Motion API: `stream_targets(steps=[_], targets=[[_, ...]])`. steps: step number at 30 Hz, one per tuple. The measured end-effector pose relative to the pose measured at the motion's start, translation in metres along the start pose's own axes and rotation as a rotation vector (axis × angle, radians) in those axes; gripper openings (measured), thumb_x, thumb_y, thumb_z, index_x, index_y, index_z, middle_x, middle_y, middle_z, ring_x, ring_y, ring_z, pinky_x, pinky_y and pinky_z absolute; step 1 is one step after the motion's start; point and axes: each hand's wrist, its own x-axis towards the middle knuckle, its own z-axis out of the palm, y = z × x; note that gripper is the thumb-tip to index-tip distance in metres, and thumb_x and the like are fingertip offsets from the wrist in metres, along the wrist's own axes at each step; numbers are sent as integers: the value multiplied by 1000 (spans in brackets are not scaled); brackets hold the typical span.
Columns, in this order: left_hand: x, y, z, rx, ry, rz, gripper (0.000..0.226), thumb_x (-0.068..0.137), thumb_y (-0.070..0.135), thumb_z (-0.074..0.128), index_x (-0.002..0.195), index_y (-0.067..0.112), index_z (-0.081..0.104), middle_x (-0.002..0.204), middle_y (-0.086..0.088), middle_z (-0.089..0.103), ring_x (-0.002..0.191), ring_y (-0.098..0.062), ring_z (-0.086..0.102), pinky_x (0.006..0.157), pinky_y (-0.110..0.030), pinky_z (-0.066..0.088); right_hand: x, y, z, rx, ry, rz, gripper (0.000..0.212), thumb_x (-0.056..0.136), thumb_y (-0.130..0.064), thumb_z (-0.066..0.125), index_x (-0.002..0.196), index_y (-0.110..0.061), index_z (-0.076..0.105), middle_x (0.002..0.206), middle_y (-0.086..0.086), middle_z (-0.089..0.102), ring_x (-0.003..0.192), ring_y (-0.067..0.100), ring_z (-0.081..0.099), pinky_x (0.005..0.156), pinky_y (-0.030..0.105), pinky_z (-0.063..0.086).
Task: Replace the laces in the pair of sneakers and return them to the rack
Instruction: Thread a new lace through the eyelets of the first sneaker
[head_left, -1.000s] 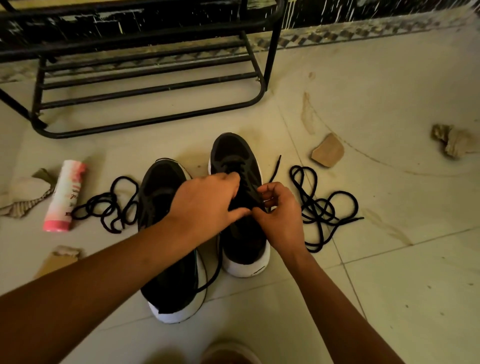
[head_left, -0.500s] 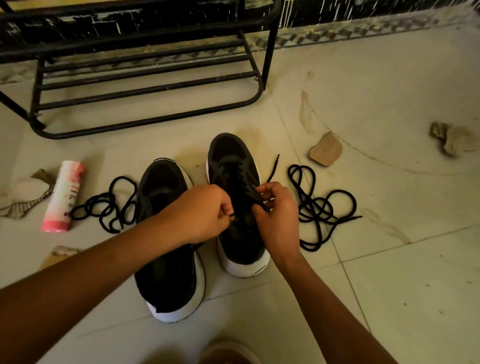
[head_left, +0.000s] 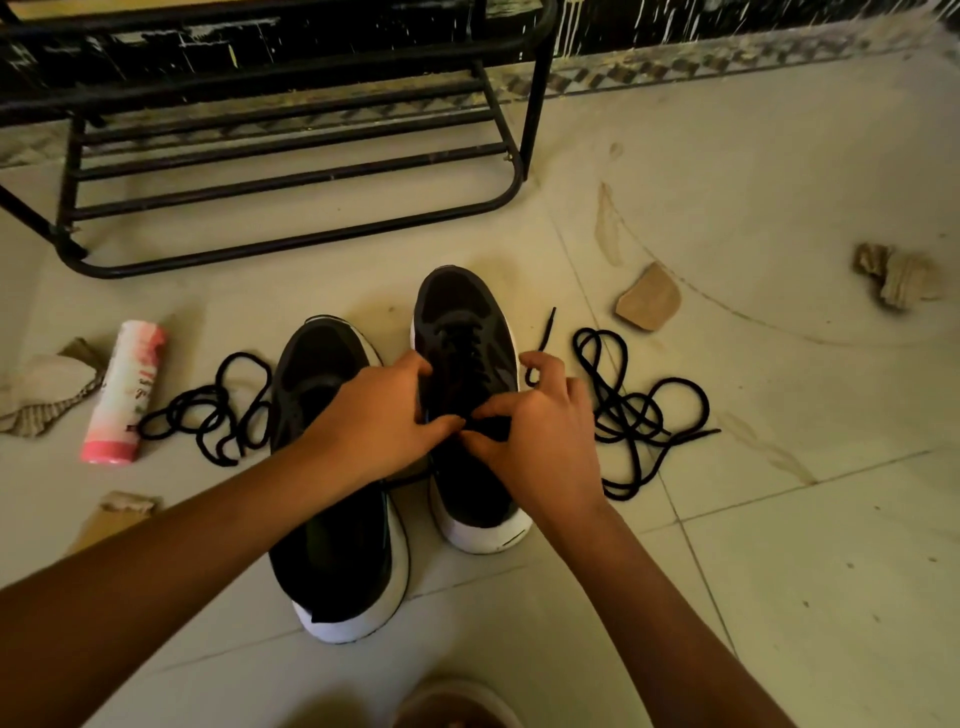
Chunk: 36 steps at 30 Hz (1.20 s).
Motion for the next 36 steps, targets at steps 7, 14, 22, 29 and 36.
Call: stream_targets(steps=[7,14,22,29,36], targets=[[-1,-2,0,-120,99,7,45,82,21,65,125,14,57,74,-3,67,70,-14,63,66,-25,48,13,-13,0,-171,-34,-49,34,85,-45,60,113,-27,67,145,1,26,126,27,29,101,36,31],[0,-5,6,-240,105,-49,44,83,17,64,126,16,55,69,-1,68,58,-5,63,63,-22,51,17,-8,1,-114,-178,-74,27,90,-35,56,114,-27,66,142,4,24,126,29,29,103,35,29],[0,-9,8,-435,100,-162,37,83,14,66,119,19,56,71,-1,68,65,-17,68,75,-41,58,12,24,-4,436,-251,-114,1,78,-11,74,78,-12,74,121,-2,33,119,10,33,98,13,33],[-8,-2,6,-47,176,-36,40,81,34,66,114,24,46,89,9,62,78,-12,62,64,-27,48,7,32,3,477,-174,-126,6,78,-15,75,81,-20,73,123,-4,36,126,11,34,92,5,28],[-3,-2,10,265,401,396,34,62,15,81,93,19,68,100,-5,58,89,-24,58,55,-22,42,4,27,-4,641,-150,-170,31,76,-15,76,69,-42,64,123,-5,41,123,6,38,98,12,37]])
